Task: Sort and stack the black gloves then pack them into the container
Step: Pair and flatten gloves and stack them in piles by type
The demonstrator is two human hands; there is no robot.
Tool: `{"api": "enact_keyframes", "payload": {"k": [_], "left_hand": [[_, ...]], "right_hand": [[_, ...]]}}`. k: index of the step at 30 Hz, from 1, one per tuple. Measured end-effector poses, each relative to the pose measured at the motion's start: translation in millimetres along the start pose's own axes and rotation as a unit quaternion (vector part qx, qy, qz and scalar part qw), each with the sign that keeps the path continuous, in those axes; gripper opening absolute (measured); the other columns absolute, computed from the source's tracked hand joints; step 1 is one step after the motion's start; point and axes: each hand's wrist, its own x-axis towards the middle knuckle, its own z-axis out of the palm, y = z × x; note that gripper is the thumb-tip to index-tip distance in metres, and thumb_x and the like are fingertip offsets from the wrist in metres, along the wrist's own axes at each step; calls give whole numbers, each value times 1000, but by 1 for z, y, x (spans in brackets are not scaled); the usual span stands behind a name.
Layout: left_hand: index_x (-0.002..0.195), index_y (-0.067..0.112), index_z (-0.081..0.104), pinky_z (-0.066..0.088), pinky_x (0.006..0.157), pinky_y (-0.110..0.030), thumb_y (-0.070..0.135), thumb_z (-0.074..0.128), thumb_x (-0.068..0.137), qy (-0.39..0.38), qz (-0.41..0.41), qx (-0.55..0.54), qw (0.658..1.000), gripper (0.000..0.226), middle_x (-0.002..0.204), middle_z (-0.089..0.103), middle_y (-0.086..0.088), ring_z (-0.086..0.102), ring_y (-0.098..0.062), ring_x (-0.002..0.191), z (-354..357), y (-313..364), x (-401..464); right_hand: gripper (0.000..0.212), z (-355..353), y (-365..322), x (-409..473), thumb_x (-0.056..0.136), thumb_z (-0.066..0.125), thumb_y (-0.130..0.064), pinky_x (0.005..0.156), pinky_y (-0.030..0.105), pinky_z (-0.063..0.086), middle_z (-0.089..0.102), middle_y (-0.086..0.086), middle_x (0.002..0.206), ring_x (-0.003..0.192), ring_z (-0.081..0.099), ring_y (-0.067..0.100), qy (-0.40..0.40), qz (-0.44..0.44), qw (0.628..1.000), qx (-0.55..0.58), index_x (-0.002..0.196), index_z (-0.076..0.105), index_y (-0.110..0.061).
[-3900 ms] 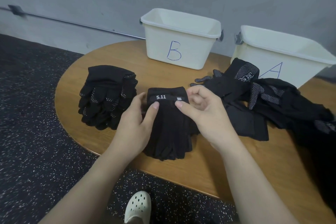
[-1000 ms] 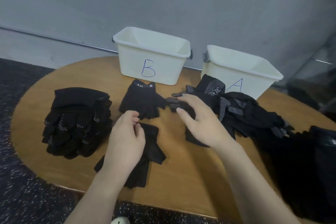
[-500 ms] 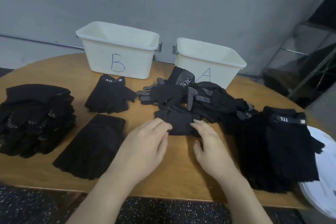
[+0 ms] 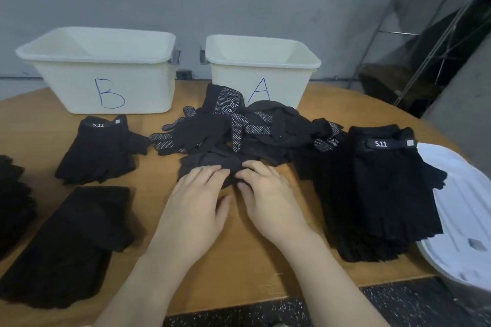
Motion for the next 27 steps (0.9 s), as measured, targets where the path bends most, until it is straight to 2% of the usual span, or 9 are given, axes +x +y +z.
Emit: {"api": "enact_keyframes", "payload": {"k": [3,7,11,16,20,24,25,27], "left_hand": [[130,16,66,47,104,-38,26,74,87,0,1,3,1000,45,131,66,1,59,-21,123,2,2,2],[126,16,67,53,92,-40,22,74,87,16,6,1,1000,40,118,70,2,65,-23,108,2,5,2],[125,15,67,52,90,-40,23,66,94,45,-2,-13,999,33,112,72,2,65,-23,105,-3,10,-2],[106,17,69,46,78,-37,22,60,99,69,13,-23,997,12,95,67,6,62,-21,91,-11,12,-8],[109,16,69,51,78,-38,22,54,100,85,-9,-76,993,19,97,69,5,63,-18,88,-22,15,-18],[107,17,67,46,70,-29,29,40,103,137,-43,-139,980,30,88,61,12,58,-10,78,-37,14,-26],[105,17,66,45,66,-26,29,38,105,152,-52,-152,975,30,83,58,13,57,-8,72,-42,13,-28],[100,17,65,40,61,-16,32,36,109,182,-68,-182,964,34,72,54,17,56,-4,64,-53,15,-30]], "right_hand": [[23,1,2,-1,103,53,-20,92,45,49,62,-6,123,108,58,25,32,-14,999,16,117,71,-18],[19,-5,0,-5,102,52,-18,93,43,48,65,-10,111,111,53,19,84,-56,994,44,111,69,-20],[17,-14,-2,-12,105,52,-20,92,42,48,66,-11,107,105,57,15,80,-77,985,133,108,69,-18],[18,-25,-8,-20,106,56,-20,86,28,46,69,-13,100,99,59,10,83,-52,969,227,103,72,-15],[18,-36,-22,-20,103,58,-29,87,23,46,68,-15,100,102,60,11,75,-41,958,275,104,72,-17],[39,-39,-34,-21,85,69,-53,96,25,46,65,-21,108,112,60,8,64,-46,961,266,112,70,-24],[38,-40,-35,-20,84,72,-51,96,24,46,65,-21,108,112,60,8,59,-49,961,267,111,70,-25],[21,-39,-36,-16,87,79,-32,89,21,46,69,-19,101,103,64,8,52,-56,953,293,105,72,-23]]}}
